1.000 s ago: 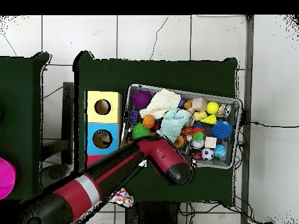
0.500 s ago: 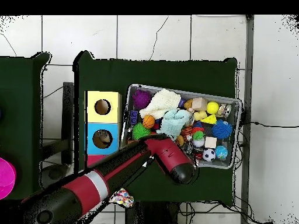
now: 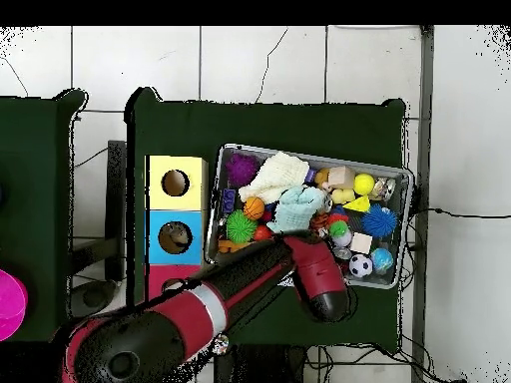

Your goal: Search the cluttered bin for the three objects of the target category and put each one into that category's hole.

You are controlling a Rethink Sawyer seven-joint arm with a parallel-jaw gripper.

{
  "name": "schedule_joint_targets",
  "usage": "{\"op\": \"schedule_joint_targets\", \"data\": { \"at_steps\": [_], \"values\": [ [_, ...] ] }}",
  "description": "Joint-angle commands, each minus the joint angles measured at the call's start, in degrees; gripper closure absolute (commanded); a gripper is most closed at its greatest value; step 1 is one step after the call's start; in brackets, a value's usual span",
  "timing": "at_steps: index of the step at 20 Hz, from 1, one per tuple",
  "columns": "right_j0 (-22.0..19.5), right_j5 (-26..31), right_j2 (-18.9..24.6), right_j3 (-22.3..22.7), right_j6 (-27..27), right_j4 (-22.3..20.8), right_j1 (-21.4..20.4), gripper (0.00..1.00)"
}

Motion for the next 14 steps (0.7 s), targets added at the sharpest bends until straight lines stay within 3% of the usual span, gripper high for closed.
{"op": "schedule_joint_targets", "data": {
  "at_steps": [1,2,6,7,14],
  "values": [
    [-8.4,-0.4,17.1,2.5,-23.0,21.1,-5.4,0.00],
    [-8.9,-1.0,16.9,3.0,-26.6,24.0,-5.7,0.00],
    [-8.4,-2.4,15.1,4.0,-31.5,29.8,-5.3,0.00],
    [-8.4,-3.3,14.9,3.9,-30.9,29.9,-5.0,1.00],
    [-9.7,-5.6,15.1,4.5,-34.1,33.9,-4.8,1.00]
  ]
}}
